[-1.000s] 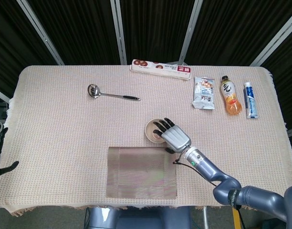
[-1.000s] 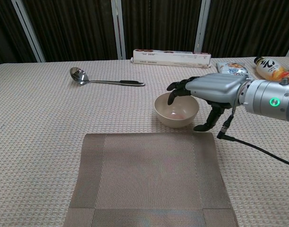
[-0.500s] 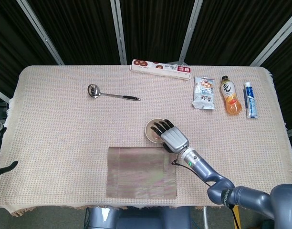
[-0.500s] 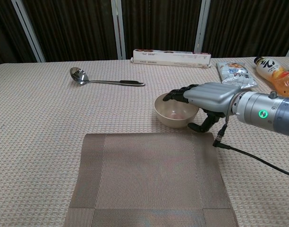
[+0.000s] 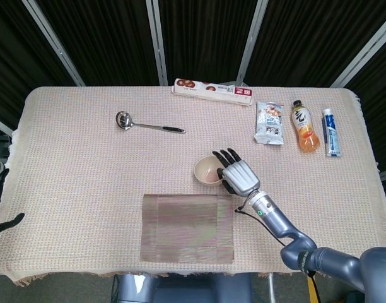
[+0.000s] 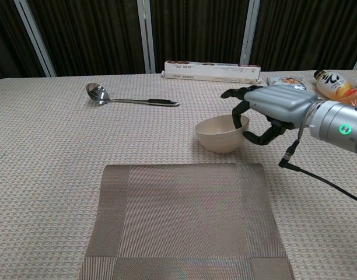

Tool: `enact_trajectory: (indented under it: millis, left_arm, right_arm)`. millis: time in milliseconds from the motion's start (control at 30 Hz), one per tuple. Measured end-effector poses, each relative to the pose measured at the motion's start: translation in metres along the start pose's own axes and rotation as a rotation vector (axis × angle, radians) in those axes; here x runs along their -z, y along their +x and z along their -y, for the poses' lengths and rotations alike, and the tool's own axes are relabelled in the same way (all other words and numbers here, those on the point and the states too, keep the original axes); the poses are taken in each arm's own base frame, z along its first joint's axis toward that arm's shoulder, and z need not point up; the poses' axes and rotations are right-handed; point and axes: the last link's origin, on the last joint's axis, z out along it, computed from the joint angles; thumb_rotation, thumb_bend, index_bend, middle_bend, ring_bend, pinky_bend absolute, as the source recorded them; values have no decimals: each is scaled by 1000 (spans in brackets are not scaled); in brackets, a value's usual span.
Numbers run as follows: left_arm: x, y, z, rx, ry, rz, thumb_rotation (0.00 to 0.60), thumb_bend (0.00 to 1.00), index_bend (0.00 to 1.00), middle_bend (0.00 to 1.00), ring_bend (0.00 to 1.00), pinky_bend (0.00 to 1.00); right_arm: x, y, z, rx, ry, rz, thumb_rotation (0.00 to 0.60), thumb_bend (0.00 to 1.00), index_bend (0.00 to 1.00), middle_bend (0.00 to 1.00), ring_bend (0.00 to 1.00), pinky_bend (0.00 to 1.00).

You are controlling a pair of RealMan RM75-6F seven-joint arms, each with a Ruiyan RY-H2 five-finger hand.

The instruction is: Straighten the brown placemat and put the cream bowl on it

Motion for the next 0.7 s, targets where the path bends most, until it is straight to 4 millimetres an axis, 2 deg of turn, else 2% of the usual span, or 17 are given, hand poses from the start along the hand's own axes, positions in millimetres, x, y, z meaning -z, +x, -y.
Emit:
enact_trajectory:
  millis: [167,400,533,667,700]
  left_arm:
    - [1,2,-1,5,-3,-4,600,0,0,0,0,0]
    - [2,2,-4,9,-14,-3,600,0,0,0,0,0]
    - [3,3,-6,14,-21,-7,600,0,0,0,0,0]
    - [4,3,-8,17,-30,-7,600,0,0,0,0,0]
    - [4,3,-9,17,-31,-6,600,0,0,0,0,0]
  right_arm:
    - [13,18,-29,3,-48,-68,600,439,654,0,0,0]
    - [43,39,-87,4,-167,-129,600,439,641,0,0,0]
    - [60,38,-114,5,-233,-122,600,439,650,0,0,0]
    - [78,26,-137,11,-299,-80,600,439,777,0,0,0]
    - [82,22,-141,10,-311,-69,600,439,776,0,0,0]
